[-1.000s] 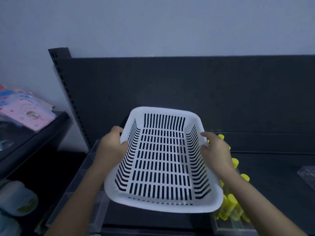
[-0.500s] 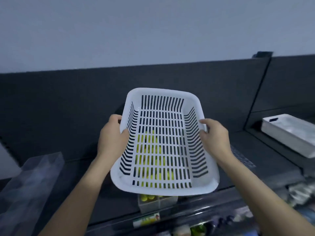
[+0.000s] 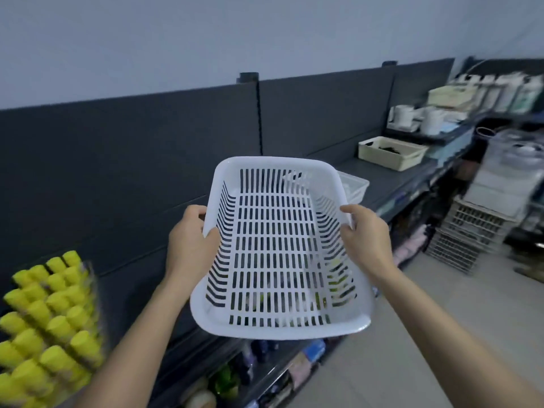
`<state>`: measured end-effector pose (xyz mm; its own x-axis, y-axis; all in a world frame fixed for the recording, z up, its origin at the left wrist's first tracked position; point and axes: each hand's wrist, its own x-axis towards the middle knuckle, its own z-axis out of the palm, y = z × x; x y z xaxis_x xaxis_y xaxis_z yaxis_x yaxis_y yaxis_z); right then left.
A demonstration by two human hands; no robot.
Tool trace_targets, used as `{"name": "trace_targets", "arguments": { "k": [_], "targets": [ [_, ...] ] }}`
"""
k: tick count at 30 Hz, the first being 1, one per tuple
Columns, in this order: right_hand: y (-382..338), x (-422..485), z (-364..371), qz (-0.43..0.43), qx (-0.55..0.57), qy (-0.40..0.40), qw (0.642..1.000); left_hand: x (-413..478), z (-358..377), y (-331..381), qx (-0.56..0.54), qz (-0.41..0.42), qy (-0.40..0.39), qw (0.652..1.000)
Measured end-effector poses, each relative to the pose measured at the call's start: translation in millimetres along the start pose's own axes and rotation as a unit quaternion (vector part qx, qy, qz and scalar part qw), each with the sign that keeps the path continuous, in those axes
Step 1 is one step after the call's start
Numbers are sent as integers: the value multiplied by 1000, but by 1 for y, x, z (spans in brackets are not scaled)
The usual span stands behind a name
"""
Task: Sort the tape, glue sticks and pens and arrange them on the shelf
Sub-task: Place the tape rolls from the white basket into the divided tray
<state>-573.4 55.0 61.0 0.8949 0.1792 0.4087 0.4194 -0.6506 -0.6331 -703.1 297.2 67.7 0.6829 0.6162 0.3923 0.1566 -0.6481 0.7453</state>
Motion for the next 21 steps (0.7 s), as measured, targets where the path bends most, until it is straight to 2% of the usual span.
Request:
{"name": "trace_targets", "arguments": {
  "k": [4, 8, 21],
  "targets": [
    [53, 24, -25, 60, 8, 34, 998, 21, 63, 33, -29, 6, -34, 999],
    [95, 59, -38, 92, 0, 34, 995, 47, 125, 55, -43, 10, -65, 997],
    [202, 273, -45, 97, -37, 68, 992, 200, 308, 124, -99, 11, -89, 991]
  ]
}}
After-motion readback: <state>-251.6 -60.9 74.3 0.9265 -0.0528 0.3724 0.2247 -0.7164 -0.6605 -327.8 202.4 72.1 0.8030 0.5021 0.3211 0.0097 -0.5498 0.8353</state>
